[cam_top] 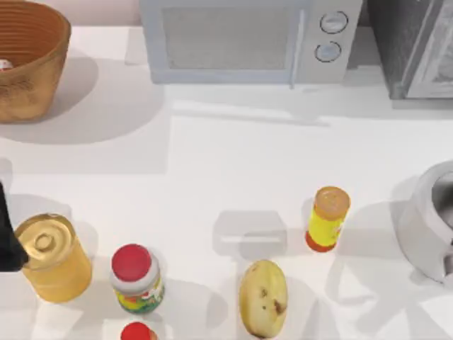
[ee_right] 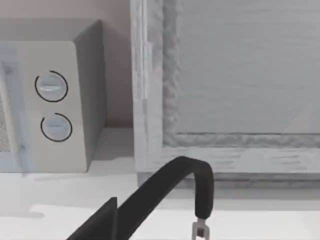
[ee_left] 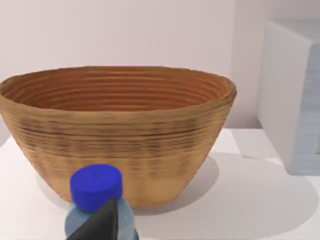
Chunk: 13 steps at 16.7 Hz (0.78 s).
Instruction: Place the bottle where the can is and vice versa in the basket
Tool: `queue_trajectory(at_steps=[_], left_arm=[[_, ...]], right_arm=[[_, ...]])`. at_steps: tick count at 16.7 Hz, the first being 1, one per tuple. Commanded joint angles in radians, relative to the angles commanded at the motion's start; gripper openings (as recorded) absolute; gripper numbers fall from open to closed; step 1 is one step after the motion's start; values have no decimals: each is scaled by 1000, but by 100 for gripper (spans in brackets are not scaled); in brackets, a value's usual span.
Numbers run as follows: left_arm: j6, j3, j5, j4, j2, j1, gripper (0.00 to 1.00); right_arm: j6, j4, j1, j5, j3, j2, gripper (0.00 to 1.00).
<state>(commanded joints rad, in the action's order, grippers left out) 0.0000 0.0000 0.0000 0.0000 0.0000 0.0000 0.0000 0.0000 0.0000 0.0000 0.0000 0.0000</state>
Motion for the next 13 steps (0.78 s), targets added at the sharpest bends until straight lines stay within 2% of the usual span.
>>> queue_trajectory(at_steps=[6, 9, 13], left_arm=[[2, 85, -7, -39, 95, 16, 100], [7, 239, -10, -109, 263, 35, 100], [21, 535, -1, -243, 577, 59, 100]], right_arm=[[0, 0, 0, 0, 0, 0, 100], [0, 0, 0, 0, 0, 0, 100], [0, 0, 0, 0, 0, 0, 100]])
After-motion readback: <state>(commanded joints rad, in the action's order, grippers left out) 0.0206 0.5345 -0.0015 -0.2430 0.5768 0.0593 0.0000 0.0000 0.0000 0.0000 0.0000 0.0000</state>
